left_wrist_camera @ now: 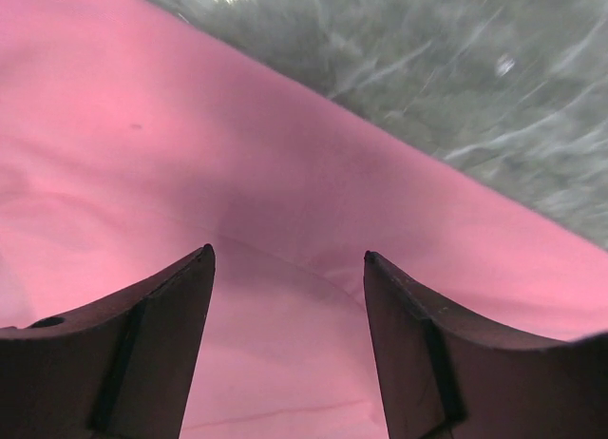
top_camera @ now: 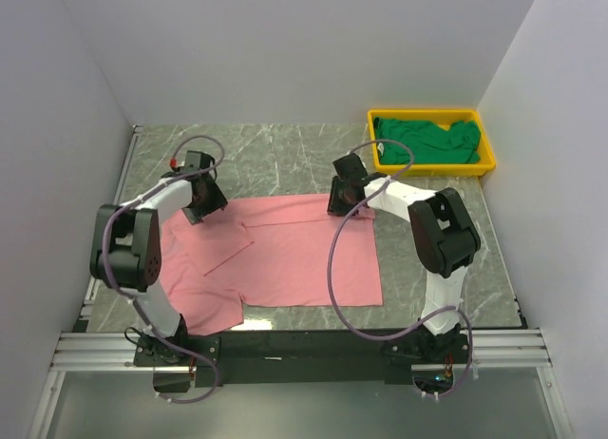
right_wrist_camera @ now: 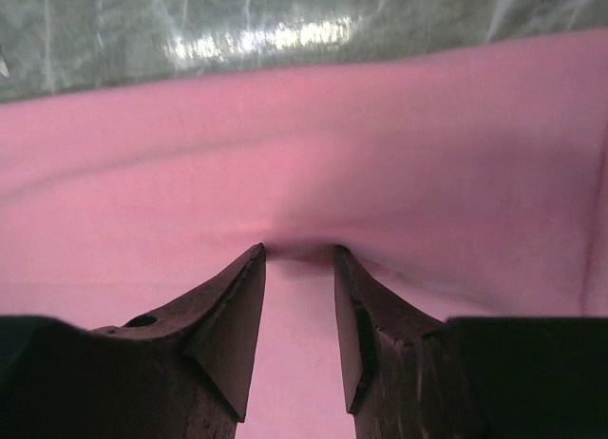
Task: Fold and stack the t-shirts
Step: Fold the tshirt
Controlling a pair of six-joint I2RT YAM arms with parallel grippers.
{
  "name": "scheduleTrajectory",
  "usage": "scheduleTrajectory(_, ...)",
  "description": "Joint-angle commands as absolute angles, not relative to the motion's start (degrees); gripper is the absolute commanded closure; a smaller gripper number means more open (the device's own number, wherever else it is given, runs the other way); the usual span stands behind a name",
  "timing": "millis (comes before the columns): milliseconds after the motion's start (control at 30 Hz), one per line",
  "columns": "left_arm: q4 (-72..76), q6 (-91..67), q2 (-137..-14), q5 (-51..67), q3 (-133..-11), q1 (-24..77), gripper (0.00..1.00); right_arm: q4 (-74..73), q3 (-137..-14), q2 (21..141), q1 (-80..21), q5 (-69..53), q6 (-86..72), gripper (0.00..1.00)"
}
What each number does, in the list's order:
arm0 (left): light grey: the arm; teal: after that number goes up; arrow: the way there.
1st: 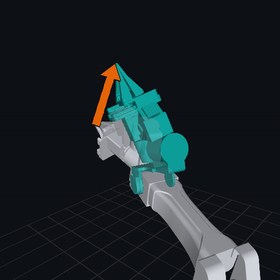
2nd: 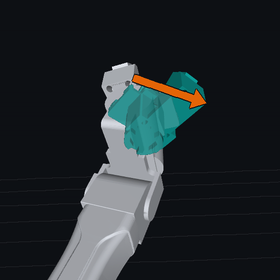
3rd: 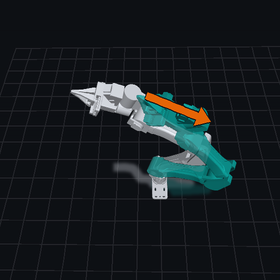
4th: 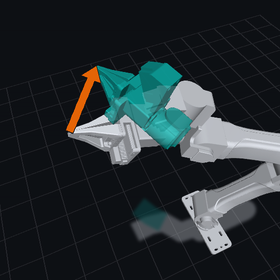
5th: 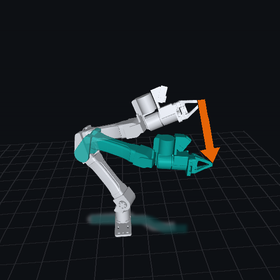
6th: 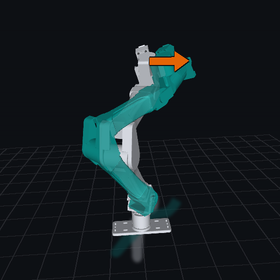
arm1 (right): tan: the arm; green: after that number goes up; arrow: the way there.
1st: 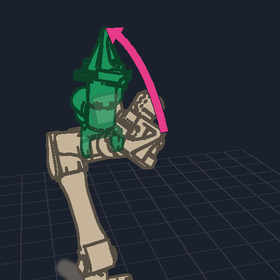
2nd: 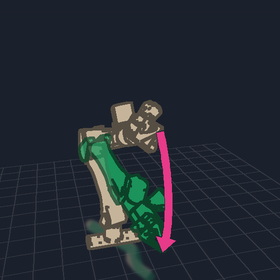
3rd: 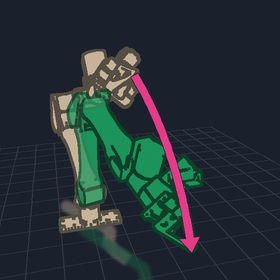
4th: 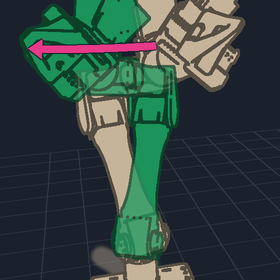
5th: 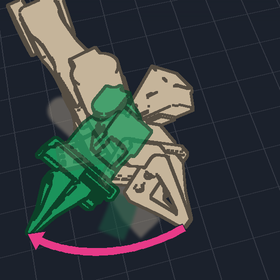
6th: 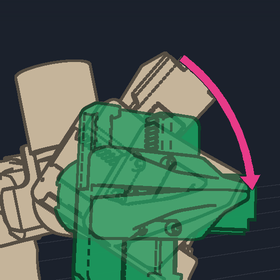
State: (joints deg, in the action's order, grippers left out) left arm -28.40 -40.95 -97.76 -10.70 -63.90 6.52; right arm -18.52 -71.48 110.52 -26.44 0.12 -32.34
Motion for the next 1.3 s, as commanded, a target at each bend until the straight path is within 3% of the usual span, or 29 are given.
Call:
scheduleTrajectory(0,-28.5,-42.0,-101.2,-9.8,-67.0,7.9,0.31,-19.3,-74.4,112.7,-26.1,2.6,-32.1,0.58)
scheduleTrajectory(267,-30.0,-42.0,-110.5,-10.4,-73.9,7.8,0.33,-22.5,-82.7,119.3,-23.6,1.4,-31.5,0.58)
scheduleTrajectory(767,-36.9,-41.7,-127.5,-8.6,-100.9,5.7,0.30,-29.4,-101.7,127.4,-14.7,0.2,-27.5,0.57)
scheduleTrajectory(933,-35.3,-42.3,-116.4,-9.8,-96.1,3.6,0.26,-30.0,-101.6,122.1,-15.1,-3.6,-24.4,0.54)
scheduleTrajectory(1267,-34.3,-43.5,-84.5,-12.4,-65.9,-4.6,0.17,-24.7,-70.4,98.5,-19.0,-2.2,-25.8,0.43)
